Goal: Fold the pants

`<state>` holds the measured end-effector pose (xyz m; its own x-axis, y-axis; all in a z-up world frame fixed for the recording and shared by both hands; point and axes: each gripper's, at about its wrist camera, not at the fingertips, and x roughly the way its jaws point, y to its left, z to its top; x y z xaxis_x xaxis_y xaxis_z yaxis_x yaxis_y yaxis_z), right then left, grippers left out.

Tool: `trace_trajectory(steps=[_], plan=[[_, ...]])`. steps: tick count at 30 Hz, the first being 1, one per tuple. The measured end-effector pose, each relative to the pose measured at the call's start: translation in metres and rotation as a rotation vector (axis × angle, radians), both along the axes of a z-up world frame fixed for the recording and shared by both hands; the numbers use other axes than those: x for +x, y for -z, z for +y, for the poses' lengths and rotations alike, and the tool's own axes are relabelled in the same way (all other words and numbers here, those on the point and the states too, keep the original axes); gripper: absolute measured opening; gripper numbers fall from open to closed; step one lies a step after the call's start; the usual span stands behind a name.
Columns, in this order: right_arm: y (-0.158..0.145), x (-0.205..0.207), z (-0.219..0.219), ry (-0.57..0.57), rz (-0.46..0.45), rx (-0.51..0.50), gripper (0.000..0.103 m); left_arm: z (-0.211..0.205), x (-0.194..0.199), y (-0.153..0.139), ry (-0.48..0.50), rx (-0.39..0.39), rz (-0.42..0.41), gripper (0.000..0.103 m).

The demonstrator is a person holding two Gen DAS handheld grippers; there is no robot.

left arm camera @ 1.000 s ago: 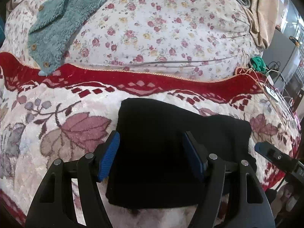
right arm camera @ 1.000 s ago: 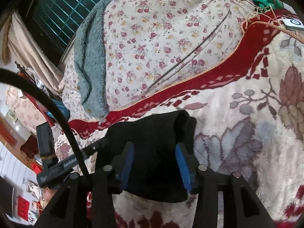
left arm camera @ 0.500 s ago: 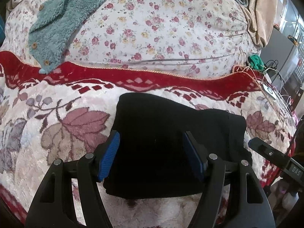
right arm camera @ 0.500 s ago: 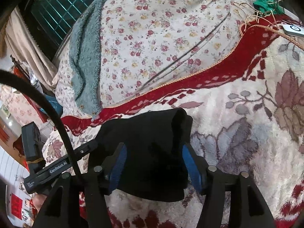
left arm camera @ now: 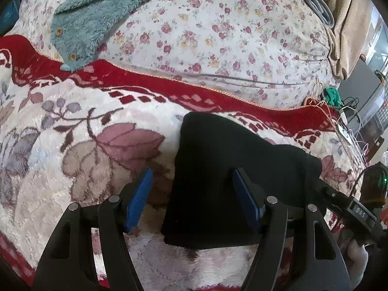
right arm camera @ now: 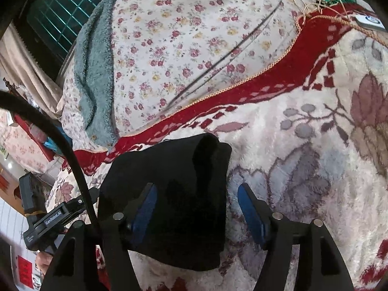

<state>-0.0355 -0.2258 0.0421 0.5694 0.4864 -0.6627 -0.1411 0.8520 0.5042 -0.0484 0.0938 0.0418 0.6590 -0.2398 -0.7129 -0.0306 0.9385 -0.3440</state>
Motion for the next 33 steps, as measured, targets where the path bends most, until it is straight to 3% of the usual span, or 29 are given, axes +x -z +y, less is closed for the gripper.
trace_trajectory(steps=[11, 20, 33], plan=[[0.013, 0.008, -0.002, -0.004, 0.036, 0.035, 0.071, 0.006, -0.002, 0.006, -0.003, -0.018, 0.014, 0.069], [-0.012, 0.001, 0.008, -0.011, -0.035, -0.078, 0.071, -0.012, -0.007, -0.004, 0.039, 0.059, -0.035, 0.069], [-0.009, -0.006, 0.0, 0.022, -0.019, -0.011, 0.071, 0.004, -0.01, -0.001, 0.0, 0.02, -0.013, 0.069]])
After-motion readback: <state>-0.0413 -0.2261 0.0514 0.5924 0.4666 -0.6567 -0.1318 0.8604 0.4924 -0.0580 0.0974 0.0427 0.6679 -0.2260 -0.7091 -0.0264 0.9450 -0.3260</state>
